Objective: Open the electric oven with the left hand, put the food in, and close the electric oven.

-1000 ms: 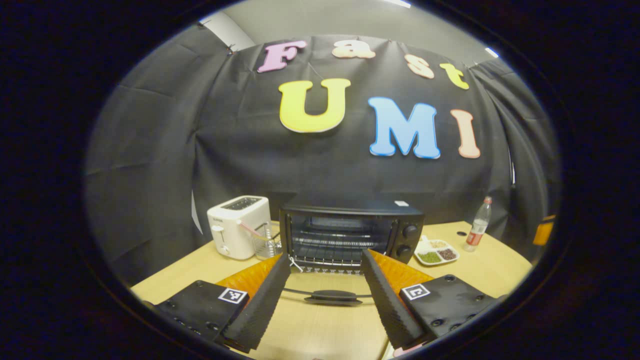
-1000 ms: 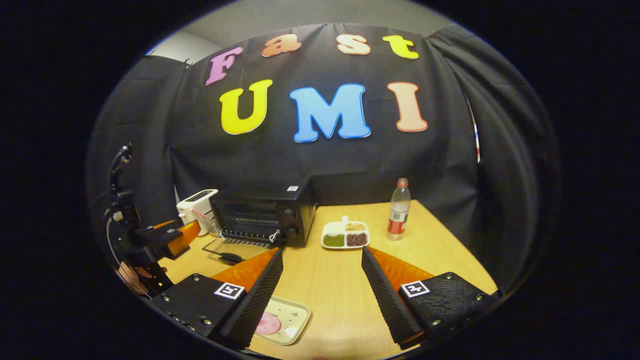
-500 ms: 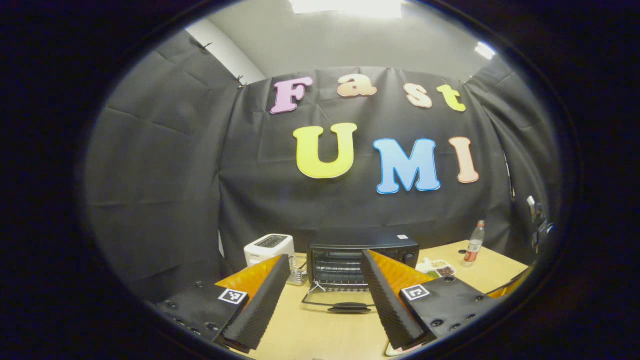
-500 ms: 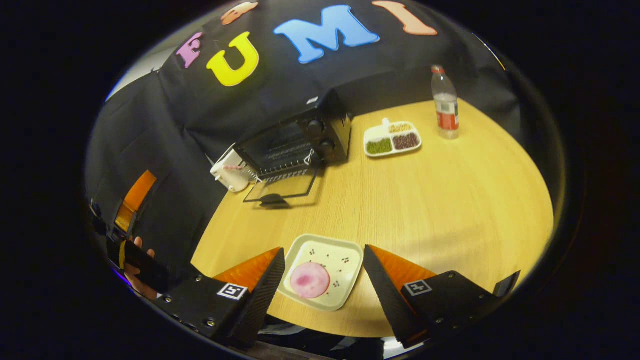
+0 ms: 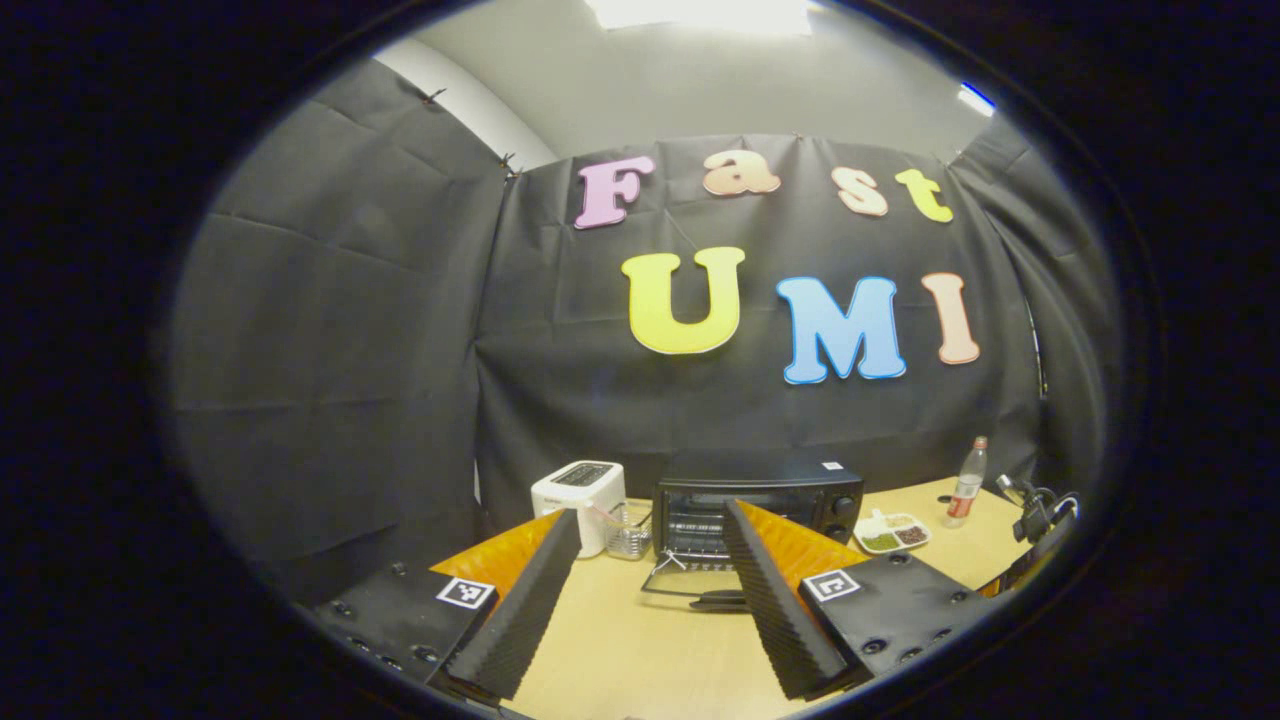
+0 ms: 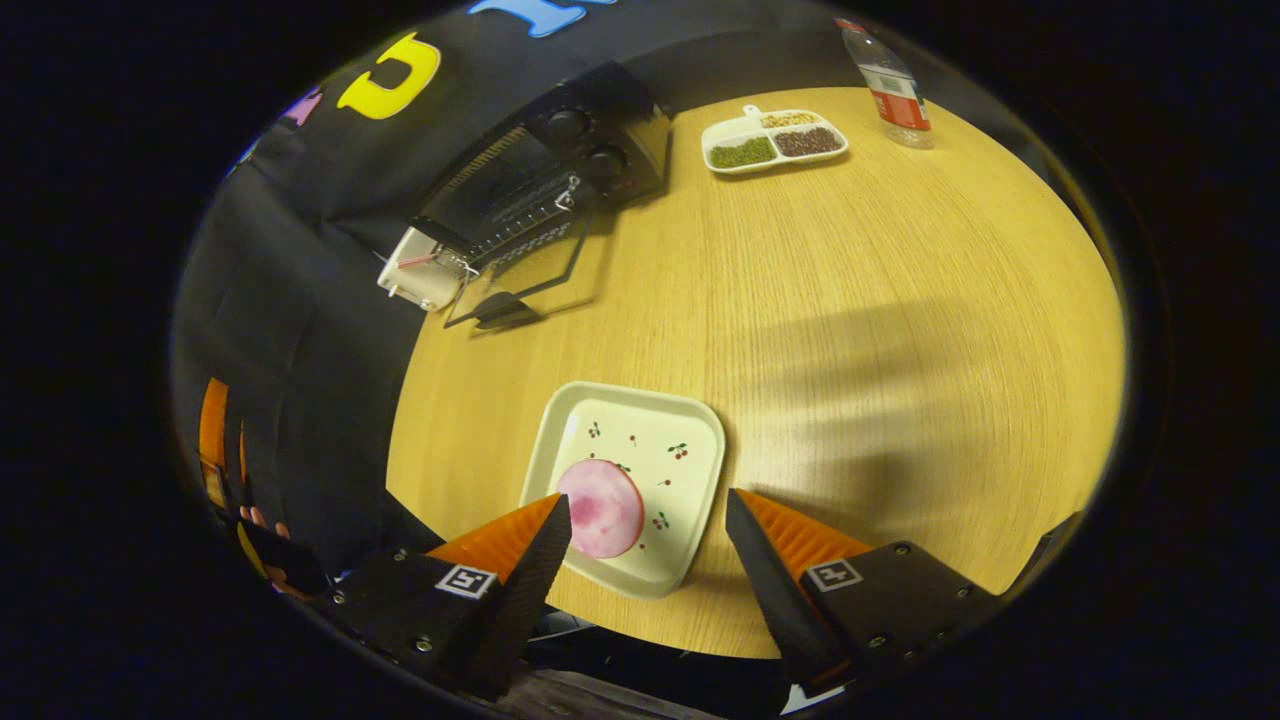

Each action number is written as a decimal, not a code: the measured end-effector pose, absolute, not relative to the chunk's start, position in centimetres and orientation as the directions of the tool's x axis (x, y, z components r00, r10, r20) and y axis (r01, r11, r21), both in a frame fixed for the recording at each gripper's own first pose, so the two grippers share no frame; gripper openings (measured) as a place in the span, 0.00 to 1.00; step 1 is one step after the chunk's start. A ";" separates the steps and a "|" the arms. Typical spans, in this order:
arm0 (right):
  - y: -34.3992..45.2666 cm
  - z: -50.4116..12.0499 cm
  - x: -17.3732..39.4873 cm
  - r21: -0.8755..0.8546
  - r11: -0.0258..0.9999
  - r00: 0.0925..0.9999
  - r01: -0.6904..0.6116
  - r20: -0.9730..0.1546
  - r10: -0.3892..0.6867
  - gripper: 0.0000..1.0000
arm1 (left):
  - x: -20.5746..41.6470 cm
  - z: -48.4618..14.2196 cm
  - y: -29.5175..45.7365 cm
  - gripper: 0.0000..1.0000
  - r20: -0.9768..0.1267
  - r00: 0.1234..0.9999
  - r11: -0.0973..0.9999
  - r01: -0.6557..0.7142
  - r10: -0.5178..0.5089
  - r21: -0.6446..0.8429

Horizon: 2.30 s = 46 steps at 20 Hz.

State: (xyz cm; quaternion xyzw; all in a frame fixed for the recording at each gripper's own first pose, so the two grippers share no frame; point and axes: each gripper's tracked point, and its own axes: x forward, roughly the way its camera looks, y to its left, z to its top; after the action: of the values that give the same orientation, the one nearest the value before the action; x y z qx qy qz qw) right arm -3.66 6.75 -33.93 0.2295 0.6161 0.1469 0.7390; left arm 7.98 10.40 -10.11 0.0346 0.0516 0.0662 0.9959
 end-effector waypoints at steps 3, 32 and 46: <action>6.8 -35.2 -4.6 0.539 0.830 0.123 0.146 -0.842 0.525 0.81 | 7.8 -9.7 10.6 1.00 -0.086 0.986 0.986 -0.134 0.143 0.095; 14.0 -30.8 5.3 0.672 0.623 0.353 0.400 -0.740 0.572 0.01 | 12.1 -11.4 15.1 0.97 -0.096 0.985 0.989 -0.142 0.145 0.040; 21.7 -31.4 18.5 0.701 0.321 0.566 0.637 -0.707 0.424 0.01 | 16.8 -14.1 23.3 1.00 -0.135 0.975 0.983 -0.172 0.179 0.059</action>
State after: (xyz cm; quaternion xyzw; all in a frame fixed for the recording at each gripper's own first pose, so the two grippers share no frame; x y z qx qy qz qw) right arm 18.48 21.71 -31.44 0.5774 0.4592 -0.0795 0.6704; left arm 16.78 23.33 -14.08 0.0236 0.0700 0.0885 0.9933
